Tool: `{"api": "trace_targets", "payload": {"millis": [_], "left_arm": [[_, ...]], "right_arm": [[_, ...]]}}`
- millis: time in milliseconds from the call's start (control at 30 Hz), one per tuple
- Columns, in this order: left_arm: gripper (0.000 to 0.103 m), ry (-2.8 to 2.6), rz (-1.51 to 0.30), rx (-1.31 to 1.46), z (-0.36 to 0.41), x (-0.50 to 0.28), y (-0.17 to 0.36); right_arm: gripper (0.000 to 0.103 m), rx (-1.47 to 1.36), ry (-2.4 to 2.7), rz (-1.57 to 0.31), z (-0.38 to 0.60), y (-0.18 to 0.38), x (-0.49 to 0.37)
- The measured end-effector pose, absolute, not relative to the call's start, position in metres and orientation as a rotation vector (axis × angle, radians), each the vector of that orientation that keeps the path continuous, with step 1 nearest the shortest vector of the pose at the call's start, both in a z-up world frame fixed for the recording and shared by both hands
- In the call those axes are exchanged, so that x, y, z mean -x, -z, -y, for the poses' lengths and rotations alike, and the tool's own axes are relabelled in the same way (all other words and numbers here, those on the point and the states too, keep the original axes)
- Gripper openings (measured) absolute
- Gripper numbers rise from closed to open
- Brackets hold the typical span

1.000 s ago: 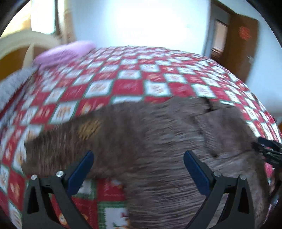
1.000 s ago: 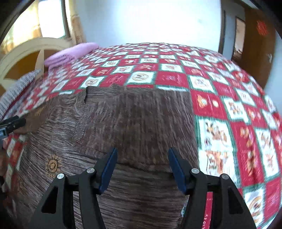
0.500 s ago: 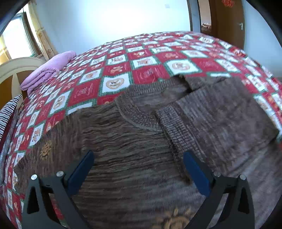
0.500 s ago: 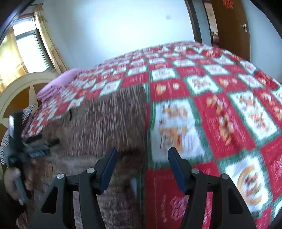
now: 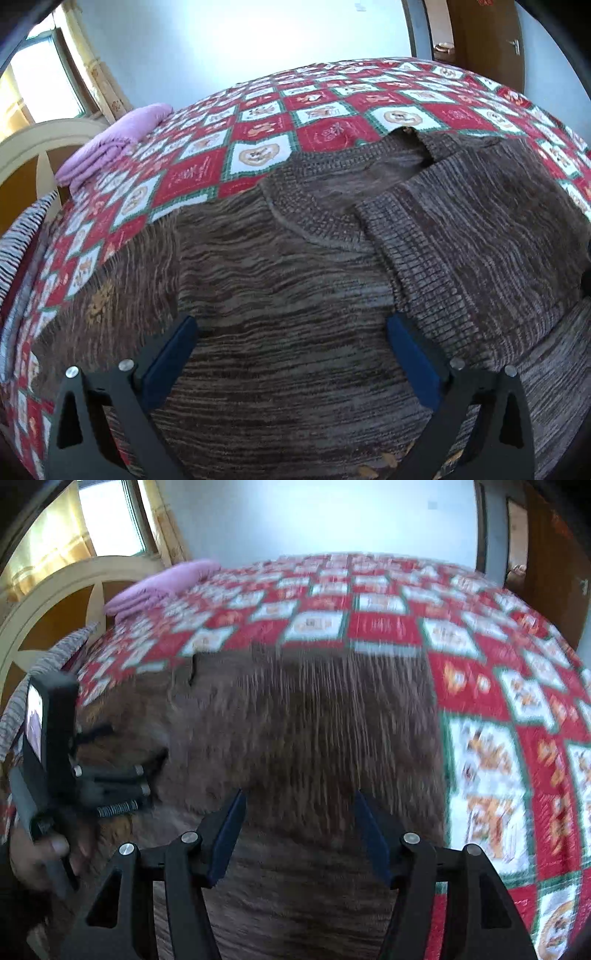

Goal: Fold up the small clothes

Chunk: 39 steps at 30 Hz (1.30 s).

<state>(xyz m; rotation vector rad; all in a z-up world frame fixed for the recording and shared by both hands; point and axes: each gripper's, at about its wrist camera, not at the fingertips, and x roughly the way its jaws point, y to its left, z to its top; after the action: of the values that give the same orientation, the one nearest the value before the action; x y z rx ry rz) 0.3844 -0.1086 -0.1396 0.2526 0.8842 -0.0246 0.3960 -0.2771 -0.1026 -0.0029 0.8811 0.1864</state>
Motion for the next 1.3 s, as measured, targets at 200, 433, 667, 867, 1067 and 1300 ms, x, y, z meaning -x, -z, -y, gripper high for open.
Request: {"api": "trace_targets", "payload": {"millis": [200, 433, 667, 867, 1067, 1300], "left_arm": [[0.103, -0.019, -0.844, -0.095, 0.064, -0.366, 0.116], [0.103, -0.088, -0.746, -0.012, -0.025, -0.325, 0.087], [0.103, -0.214, -0.755, 0.092, -0.111, -0.308, 0.104], [0.103, -0.258, -0.806, 0.149, -0.154, -0.292, 0.124], [0.103, -0.321, -0.858, 0.259, -0.19, -0.283, 0.128], [0.102, -0.341, -0.829, 0.424, -0.227, -0.276, 0.123]], "right_arm": [[0.063, 0.016, -0.342, -0.957, 0.23, 0.124, -0.421], [0.063, 0.168, -0.301, -0.913, 0.188, 0.12, -0.411], [0.07, 0.128, -0.354, -0.977, 0.162, 0.142, -0.431], [0.072, 0.175, -0.355, -0.907, 0.151, 0.144, -0.419], [0.072, 0.246, -0.341, -0.863, 0.14, 0.148, -0.409], [0.072, 0.249, -0.414, -0.86, 0.135, 0.149, -0.405]]}}
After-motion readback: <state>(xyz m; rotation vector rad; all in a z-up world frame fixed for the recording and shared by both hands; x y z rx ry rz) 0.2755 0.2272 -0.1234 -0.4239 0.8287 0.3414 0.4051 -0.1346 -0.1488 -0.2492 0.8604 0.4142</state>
